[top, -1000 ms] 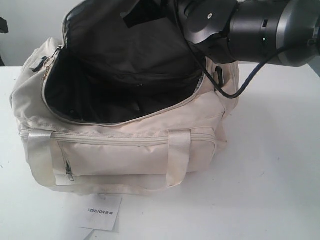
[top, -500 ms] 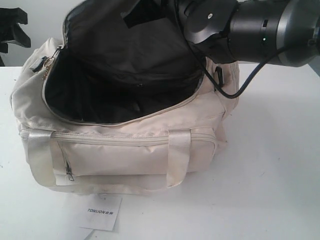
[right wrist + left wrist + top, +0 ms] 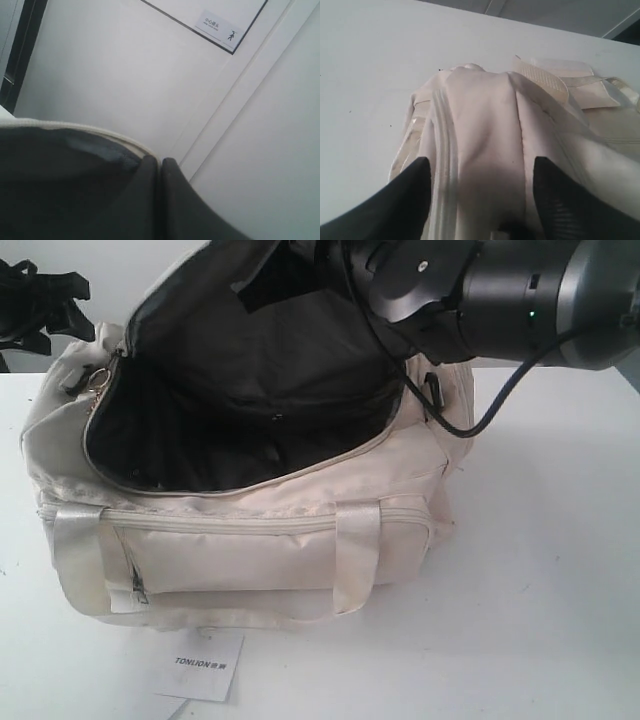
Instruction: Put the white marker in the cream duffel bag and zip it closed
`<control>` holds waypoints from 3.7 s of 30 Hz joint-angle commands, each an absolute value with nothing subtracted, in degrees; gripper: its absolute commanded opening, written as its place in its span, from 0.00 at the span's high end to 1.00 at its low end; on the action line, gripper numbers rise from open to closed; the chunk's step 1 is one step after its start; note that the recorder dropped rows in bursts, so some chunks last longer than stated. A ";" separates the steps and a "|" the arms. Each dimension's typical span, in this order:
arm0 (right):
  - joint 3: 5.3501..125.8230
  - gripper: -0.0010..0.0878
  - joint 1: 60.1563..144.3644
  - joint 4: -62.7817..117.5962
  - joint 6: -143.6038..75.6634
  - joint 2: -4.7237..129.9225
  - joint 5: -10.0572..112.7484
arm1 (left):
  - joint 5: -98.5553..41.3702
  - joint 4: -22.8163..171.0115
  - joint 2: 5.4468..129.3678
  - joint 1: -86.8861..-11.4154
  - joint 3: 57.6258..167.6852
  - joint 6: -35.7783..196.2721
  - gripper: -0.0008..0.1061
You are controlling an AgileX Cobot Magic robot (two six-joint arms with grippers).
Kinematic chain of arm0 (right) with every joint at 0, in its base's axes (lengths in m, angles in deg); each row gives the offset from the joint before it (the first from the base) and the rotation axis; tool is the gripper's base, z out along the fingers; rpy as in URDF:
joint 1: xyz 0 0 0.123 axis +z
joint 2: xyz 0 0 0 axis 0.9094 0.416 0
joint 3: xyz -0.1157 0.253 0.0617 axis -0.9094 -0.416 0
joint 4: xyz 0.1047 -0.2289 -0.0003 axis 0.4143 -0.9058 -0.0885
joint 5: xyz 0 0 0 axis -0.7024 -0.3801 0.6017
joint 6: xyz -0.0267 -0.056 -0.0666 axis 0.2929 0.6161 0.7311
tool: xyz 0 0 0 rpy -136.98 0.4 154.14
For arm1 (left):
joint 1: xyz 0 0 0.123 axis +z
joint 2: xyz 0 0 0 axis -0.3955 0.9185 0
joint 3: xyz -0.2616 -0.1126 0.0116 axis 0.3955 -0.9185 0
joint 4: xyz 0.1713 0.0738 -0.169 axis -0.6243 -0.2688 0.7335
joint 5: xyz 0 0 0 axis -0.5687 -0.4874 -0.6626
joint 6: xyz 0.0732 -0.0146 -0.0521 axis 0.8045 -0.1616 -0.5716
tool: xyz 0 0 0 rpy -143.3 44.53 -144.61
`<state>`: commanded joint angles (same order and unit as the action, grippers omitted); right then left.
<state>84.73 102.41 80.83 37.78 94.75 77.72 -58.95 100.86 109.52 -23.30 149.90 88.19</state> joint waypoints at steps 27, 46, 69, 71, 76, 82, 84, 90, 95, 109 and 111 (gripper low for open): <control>84.63 0.99 102.41 73.25 37.78 89.71 38.58 | -58.13 101.48 112.78 -23.30 150.41 90.56 0.99; 84.63 0.30 102.41 68.26 31.25 89.71 12.90 | -59.67 102.77 111.81 -23.30 150.41 91.52 0.99; 84.87 0.99 104.29 81.37 26.30 82.95 19.01 | -59.93 102.77 111.93 -23.30 150.41 91.61 0.99; 84.87 0.99 104.86 84.84 30.41 83.38 19.67 | -60.04 102.77 111.93 -23.30 150.41 91.59 0.99; 85.84 0.99 107.26 86.01 31.86 85.84 23.10 | -60.04 102.77 111.93 -23.30 150.41 91.59 0.99; 92.76 0.99 108.89 84.84 31.76 91.64 22.84 | -60.04 102.77 111.93 -23.30 150.41 91.59 0.99; 95.47 0.99 108.89 84.85 31.25 94.05 22.56 | -60.04 102.77 111.93 -23.30 150.41 91.59 0.99; 102.76 0.99 109.36 82.69 30.71 101.00 22.31 | -60.30 102.77 111.93 -23.30 150.41 91.59 0.99; 107.41 0.99 110.92 79.28 30.71 106.12 24.19 | -60.41 102.77 111.93 -23.30 150.41 91.49 0.99; 109.51 0.42 112.91 71.16 35.90 114.02 32.60 | -61.28 102.77 111.93 -23.30 150.41 91.49 0.99; 109.51 0.42 113.18 71.16 40.26 114.86 34.71 | -61.40 102.77 111.93 -23.30 150.41 91.49 0.99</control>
